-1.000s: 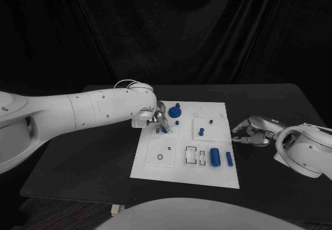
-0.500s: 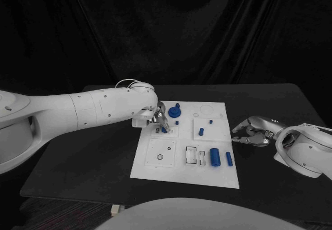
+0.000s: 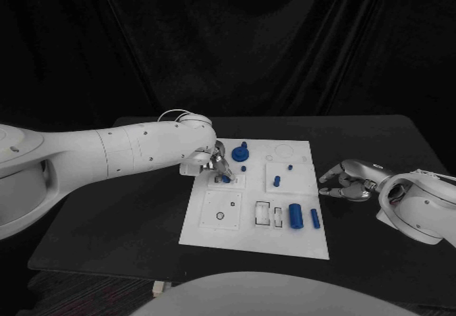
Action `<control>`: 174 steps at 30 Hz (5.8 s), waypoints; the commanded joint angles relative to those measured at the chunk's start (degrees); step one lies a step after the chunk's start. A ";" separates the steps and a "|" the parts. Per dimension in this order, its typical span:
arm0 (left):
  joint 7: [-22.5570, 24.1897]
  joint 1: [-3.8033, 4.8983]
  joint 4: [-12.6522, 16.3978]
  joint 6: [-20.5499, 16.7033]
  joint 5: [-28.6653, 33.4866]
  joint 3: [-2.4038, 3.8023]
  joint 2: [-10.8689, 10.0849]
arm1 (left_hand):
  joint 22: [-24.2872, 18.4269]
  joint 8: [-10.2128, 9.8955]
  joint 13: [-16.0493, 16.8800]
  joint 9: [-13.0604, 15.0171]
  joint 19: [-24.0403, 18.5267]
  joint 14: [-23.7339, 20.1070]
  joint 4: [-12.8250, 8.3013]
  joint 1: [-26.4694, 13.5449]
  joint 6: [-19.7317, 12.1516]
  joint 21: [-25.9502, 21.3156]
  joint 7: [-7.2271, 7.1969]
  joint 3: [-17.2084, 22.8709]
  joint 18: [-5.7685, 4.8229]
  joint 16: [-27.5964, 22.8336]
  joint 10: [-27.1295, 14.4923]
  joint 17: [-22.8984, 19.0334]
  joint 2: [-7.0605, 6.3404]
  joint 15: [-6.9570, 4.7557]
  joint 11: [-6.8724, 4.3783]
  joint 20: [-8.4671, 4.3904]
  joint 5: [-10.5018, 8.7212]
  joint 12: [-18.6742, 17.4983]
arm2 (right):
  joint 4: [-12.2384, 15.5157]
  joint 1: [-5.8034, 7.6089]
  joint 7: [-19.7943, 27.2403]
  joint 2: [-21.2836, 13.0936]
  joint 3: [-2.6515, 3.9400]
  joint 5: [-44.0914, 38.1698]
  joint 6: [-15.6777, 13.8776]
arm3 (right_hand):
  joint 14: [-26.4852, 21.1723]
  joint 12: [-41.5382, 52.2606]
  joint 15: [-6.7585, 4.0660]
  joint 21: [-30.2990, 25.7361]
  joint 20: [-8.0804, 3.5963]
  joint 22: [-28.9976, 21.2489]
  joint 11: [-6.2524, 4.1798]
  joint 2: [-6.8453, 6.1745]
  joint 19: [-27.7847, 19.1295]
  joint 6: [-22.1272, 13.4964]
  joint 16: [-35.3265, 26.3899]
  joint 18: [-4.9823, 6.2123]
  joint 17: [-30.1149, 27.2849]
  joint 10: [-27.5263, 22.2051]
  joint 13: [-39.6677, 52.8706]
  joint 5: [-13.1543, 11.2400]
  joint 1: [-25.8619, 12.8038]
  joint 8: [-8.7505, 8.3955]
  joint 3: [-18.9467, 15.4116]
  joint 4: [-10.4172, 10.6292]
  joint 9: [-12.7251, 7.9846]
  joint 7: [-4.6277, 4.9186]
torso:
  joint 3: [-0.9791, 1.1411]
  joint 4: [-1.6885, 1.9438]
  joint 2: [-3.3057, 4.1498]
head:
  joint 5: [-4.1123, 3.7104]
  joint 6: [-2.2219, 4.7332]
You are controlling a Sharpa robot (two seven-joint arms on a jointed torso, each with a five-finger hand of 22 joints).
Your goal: Assemble the parts on the task board
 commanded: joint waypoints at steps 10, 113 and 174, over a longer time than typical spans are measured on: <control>-0.37 -0.14 -0.16 -0.36 -0.26 -0.03 0.01 | 8.99 -0.62 11.37 0.49 -0.24 5.37 3.88 -2.92 -0.36 0.11 0.12 -4.19 0.65 0.27 2.33 14.25 0.73 -0.23 -0.04 -0.27 -0.44 0.30 | 0.01 -0.17 -0.30 0.01 0.03 -0.09 0.33 | 3.21 -0.27 0.55 -0.43 0.02 8.22 0.32 0.13 -0.39 0.43 -0.32 1.03 4.10 2.13 10.20 0.40 0.61 -0.30 0.04 -0.22 -0.07 -0.03 | 0.00 -0.01 0.00 | -0.08 0.01; 8.78 -2.76 15.23 -18.48 -7.06 -0.09 -11.70 | 9.08 -13.09 11.33 -19.96 0.28 5.32 1.65 10.57 1.62 0.47 1.60 -11.99 0.61 0.20 2.38 14.15 2.86 0.68 1.09 0.68 11.69 0.41 | 0.57 -0.44 -0.16 -1.27 0.03 -0.07 0.04 | 3.20 -0.36 0.57 -0.69 0.05 8.16 0.34 0.21 -0.44 0.49 -0.36 1.05 4.10 2.06 10.11 0.80 0.70 -0.35 0.16 -0.22 -0.19 -0.02 | 0.01 0.00 0.01 | 0.24 0.01; 9.08 -1.94 13.05 -17.22 -7.05 -0.04 -9.82 | 8.35 -11.94 9.10 -20.55 -1.83 3.55 -8.54 10.53 -0.03 -2.65 1.77 8.21 1.15 -1.58 -0.45 12.28 -2.04 0.94 1.26 0.77 19.80 -2.59 | 0.24 -0.45 -0.35 -0.97 0.03 -0.07 -0.15 | 3.14 -0.39 0.58 -1.05 0.06 8.09 0.35 0.37 -0.50 0.58 -0.61 1.10 3.83 2.04 10.08 1.25 1.35 -0.37 0.55 -0.60 -0.29 0.04 | 0.00 -0.03 0.00 | -0.55 0.01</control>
